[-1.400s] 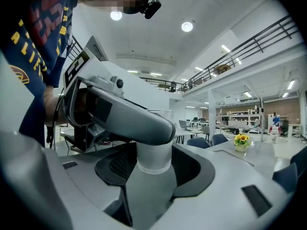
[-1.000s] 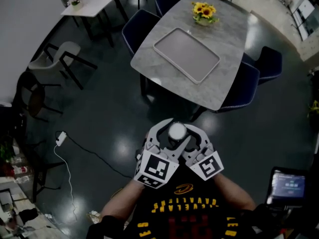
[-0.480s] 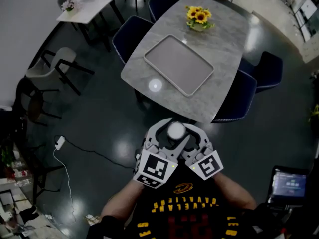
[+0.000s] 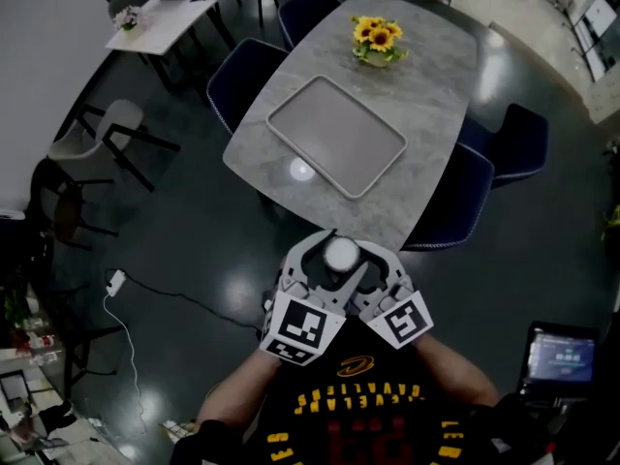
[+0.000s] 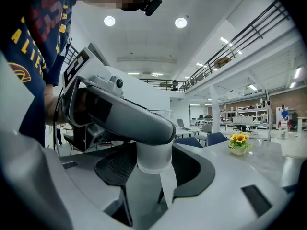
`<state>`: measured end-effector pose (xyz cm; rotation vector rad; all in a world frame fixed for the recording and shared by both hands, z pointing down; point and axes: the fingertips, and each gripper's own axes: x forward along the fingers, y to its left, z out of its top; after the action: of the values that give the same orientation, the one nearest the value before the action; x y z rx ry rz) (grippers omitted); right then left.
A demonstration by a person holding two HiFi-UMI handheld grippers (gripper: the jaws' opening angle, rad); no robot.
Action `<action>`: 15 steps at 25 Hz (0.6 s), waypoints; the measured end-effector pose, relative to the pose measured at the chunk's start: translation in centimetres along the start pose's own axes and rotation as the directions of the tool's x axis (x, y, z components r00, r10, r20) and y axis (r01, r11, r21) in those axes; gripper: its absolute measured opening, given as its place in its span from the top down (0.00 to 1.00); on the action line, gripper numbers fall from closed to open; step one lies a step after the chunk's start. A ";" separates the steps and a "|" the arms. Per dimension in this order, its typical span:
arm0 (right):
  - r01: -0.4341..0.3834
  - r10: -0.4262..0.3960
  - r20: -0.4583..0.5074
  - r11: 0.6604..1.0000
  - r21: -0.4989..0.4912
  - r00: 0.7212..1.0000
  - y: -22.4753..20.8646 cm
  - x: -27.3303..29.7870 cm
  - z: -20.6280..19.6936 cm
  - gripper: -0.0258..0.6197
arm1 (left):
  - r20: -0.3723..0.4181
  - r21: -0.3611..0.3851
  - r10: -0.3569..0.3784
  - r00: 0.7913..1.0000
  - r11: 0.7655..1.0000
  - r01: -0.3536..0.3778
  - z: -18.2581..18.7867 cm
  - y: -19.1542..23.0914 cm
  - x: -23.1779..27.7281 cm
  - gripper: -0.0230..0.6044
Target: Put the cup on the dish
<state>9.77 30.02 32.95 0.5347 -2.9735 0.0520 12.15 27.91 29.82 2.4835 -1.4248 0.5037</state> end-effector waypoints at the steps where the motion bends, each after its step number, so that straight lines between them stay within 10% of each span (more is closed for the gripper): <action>1: -0.003 0.003 0.003 1.000 -0.003 1.000 -0.3 -0.1 0.0 0.60 | 0.000 0.000 0.003 1.000 1.000 -0.003 0.1 0.0 0.2 0.53; 15: 0.012 -0.012 -0.010 1.000 -0.023 1.000 -2.3 1.8 -0.2 0.60 | 0.007 -0.001 -0.016 1.000 1.000 0.016 0.5 2.1 1.9 0.53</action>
<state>8.97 27.26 33.34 0.5481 -2.9566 0.0192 11.34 25.20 30.17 2.4961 -1.4067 0.4915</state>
